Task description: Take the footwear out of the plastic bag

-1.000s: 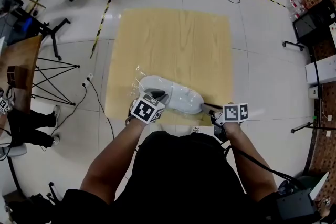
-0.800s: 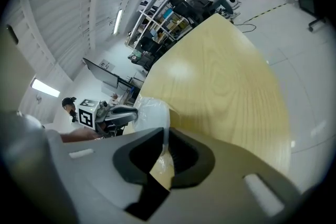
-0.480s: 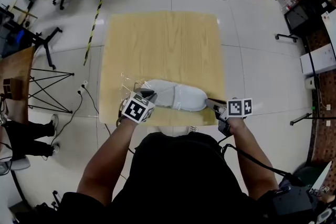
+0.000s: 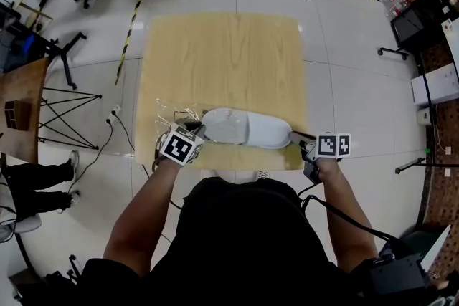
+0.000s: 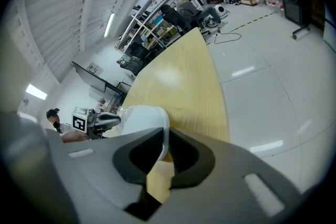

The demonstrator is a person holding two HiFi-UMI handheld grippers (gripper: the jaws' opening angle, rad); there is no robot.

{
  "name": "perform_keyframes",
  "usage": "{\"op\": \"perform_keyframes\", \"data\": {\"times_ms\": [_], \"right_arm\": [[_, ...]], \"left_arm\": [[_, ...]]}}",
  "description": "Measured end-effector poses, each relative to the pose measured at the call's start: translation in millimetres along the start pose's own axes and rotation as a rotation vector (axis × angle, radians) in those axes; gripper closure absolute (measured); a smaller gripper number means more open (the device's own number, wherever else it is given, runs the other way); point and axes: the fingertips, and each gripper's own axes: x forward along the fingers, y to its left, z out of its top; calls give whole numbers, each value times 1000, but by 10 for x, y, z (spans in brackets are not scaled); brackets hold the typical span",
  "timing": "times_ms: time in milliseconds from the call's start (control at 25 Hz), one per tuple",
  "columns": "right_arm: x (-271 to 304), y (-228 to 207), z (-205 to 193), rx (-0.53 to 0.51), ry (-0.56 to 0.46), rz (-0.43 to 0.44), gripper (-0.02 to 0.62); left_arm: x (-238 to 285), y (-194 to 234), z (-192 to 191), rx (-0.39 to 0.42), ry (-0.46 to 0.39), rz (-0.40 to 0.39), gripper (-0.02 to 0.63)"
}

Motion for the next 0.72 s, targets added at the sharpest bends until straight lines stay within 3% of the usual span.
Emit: {"op": "perform_keyframes", "data": {"times_ms": [440, 720], "right_arm": [[36, -114, -40, -71, 42, -27, 558], [11, -120, -89, -161, 81, -53, 557]], "left_arm": [[-59, 270, -262, 64, 75, 75, 575], [-128, 403, -431, 46, 108, 102, 577]]}}
